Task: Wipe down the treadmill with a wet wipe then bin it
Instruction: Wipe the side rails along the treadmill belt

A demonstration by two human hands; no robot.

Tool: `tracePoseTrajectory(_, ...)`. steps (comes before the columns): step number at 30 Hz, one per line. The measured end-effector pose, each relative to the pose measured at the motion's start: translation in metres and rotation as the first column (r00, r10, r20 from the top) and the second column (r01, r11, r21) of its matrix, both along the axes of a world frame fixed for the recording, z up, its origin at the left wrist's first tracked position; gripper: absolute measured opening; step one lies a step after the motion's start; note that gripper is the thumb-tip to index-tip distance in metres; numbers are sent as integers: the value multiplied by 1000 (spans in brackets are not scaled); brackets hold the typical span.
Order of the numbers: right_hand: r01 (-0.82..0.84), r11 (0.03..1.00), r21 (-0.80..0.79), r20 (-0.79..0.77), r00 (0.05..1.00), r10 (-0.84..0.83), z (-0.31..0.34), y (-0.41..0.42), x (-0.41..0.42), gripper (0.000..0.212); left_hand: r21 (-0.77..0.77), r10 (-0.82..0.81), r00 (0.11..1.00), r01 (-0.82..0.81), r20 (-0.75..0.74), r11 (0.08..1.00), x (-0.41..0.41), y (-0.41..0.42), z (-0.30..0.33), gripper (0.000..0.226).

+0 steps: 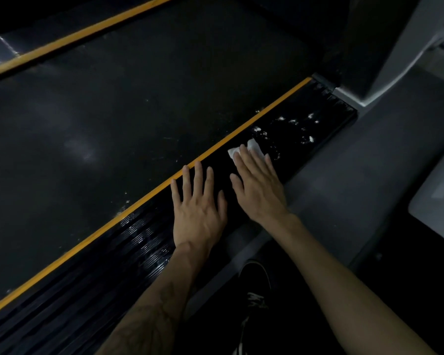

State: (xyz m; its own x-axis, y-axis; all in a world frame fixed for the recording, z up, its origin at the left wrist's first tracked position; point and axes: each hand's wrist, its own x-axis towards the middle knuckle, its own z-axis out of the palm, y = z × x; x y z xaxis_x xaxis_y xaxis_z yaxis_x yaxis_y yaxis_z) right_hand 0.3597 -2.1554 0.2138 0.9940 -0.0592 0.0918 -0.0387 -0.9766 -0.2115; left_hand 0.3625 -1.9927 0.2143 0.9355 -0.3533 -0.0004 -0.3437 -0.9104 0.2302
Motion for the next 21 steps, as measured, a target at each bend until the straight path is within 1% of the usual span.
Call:
tracePoseTrajectory(2, 17, 1000, -14, -12, 1000, -17, 3, -9, 4, 68, 4, 3, 1000, -3, -2, 1000, 0, -1, 1, 69)
tracePoseTrajectory(6, 117, 993, -3, 35, 993, -117, -3, 0, -20, 67, 14, 2, 1000, -2, -8, 1000, 0, -2, 3, 69)
tracePoseTrajectory(9, 69, 997, 29, 16, 997, -70, -3, 10, -13, 68, 17, 5, 1000, -4, -7, 1000, 0, -1, 2, 69)
tracePoseTrajectory(12, 31, 999, -11, -12, 999, -31, 2, -3, 6, 69, 4, 4, 1000, -4, 5, 1000, 0, -2, 1, 68)
tracePoseTrajectory(14, 70, 997, -26, -11, 997, -71, 2, -10, 5, 69, -3, 11, 1000, -11, 15, 1000, 1, -3, 0, 68)
tracePoseTrajectory(17, 128, 992, -15, 20, 992, -128, -3, 2, -15, 70, -7, 6, 1000, -6, 13, 1000, 0, -3, 0, 68)
tracePoseTrajectory(21, 32, 1000, 2, 26, 999, -32, -5, 4, -11, 68, -8, 7, 1000, -7, 17, 1000, 2, -3, -1, 69)
